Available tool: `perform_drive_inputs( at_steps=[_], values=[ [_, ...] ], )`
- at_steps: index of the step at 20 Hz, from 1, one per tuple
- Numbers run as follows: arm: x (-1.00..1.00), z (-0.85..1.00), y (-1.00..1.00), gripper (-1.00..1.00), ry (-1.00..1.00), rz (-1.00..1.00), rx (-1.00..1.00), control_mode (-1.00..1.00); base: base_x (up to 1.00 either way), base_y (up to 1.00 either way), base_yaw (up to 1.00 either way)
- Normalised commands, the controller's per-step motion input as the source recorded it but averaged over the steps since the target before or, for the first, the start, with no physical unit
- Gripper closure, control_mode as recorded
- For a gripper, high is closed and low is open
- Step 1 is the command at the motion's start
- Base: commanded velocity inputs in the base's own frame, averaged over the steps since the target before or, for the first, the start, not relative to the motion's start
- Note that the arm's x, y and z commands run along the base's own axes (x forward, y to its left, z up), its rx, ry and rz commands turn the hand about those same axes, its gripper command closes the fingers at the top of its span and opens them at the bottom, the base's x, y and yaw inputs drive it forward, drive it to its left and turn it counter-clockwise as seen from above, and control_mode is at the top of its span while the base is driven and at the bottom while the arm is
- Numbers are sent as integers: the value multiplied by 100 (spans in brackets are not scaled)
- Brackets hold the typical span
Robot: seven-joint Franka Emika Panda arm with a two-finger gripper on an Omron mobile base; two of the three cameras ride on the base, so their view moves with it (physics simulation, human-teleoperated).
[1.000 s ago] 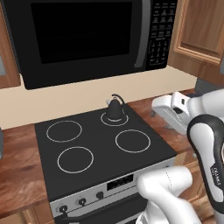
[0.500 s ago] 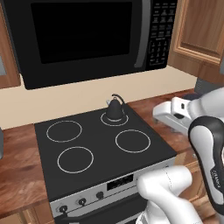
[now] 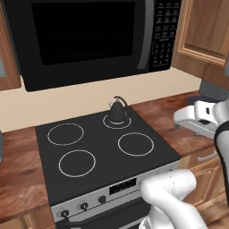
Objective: Pick the kettle from the cabinet and place it on a stove burner. Then pick the pot from the counter and place it on another stove burner. Finally, turn both burners on.
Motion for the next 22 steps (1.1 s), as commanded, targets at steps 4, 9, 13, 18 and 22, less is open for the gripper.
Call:
perform_drive_inputs(
  at_steps=[4,9,13,18,22],
  values=[
    [-7,-2,0,-100,-4,0,0,-100,0,0,0],
    [-4,0,0,-100,-1,0,0,-100,0,0,0],
    [-22,-1,0,-100,-8,0,0,100,-29,0,0],
    [0,0,0,-100,0,0,0,100,-56,-6,-4],
    [0,0,0,-100,0,0,0,100,-46,-15,-7]
  ],
)
